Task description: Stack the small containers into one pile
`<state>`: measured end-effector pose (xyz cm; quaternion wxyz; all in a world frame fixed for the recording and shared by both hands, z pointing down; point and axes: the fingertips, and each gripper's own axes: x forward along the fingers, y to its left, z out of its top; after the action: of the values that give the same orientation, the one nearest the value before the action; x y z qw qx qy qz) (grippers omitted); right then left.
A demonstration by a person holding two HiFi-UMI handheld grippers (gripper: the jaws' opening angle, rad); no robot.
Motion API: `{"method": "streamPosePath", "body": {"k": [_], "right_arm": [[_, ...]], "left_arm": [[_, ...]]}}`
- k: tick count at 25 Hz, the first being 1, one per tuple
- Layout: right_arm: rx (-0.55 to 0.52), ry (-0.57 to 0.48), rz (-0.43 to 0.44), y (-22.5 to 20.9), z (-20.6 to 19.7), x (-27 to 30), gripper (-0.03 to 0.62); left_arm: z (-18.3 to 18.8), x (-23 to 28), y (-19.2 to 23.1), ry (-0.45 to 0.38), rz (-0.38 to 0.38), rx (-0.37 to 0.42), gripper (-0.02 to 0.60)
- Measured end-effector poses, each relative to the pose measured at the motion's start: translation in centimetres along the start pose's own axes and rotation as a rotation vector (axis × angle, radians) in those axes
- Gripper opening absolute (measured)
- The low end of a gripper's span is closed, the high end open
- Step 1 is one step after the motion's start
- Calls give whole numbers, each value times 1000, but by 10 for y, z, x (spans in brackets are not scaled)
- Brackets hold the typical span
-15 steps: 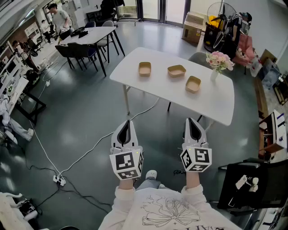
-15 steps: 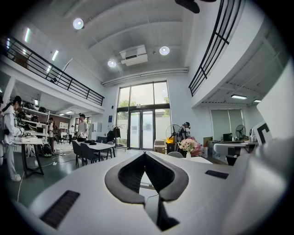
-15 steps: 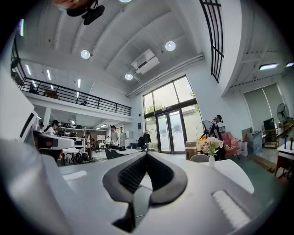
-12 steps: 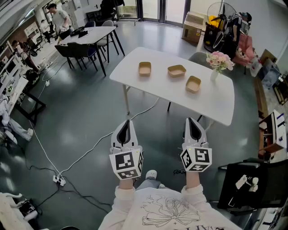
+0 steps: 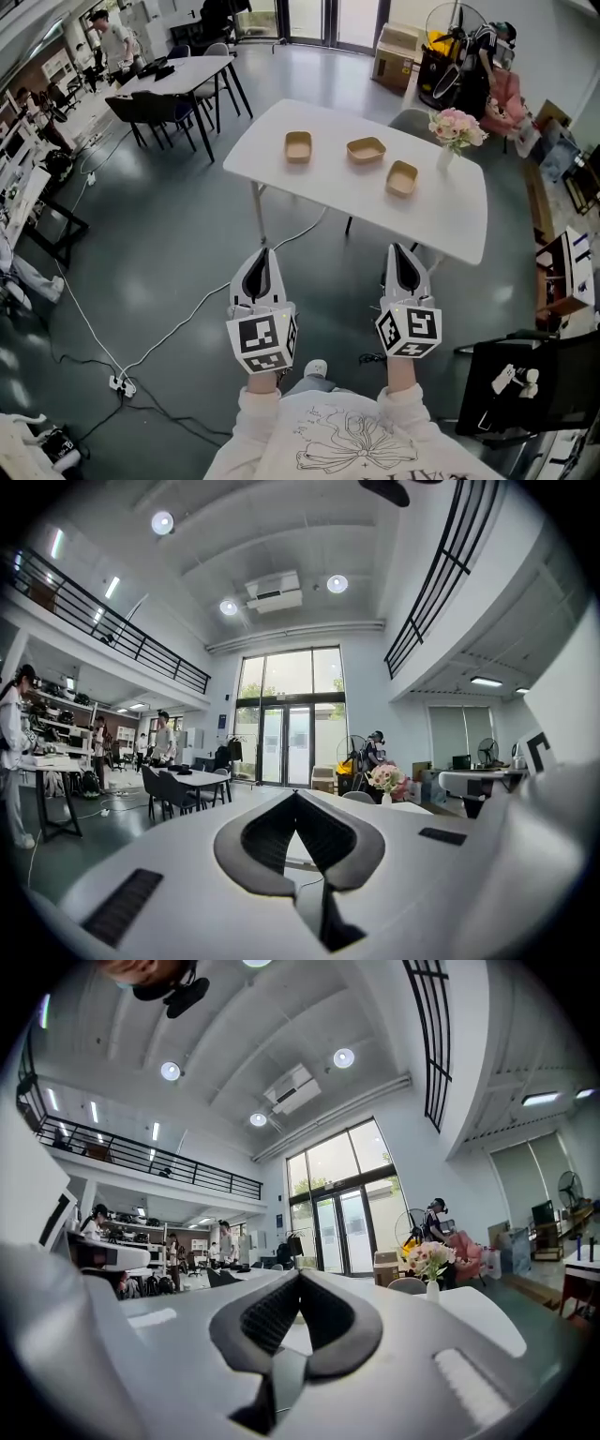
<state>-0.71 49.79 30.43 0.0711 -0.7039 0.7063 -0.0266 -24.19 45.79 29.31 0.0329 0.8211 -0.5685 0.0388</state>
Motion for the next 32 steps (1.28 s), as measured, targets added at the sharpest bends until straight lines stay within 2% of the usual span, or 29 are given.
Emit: {"method": "streamPosePath", "body": {"k": [9, 17, 24, 32], "right_arm": [[32, 31, -58, -6, -20, 26, 12], [46, 51, -87, -15, -30, 66, 12], [70, 63, -101, -47, -38, 143, 12], [111, 72, -89, -89, -40, 269, 12]], "left_arm": [[-11, 31, 12, 22, -37, 3, 8], [-21, 69, 28, 60, -25, -12, 6], [-22, 136, 38, 65, 2, -20, 6], [-2, 247, 46, 63, 48, -7, 6]]}}
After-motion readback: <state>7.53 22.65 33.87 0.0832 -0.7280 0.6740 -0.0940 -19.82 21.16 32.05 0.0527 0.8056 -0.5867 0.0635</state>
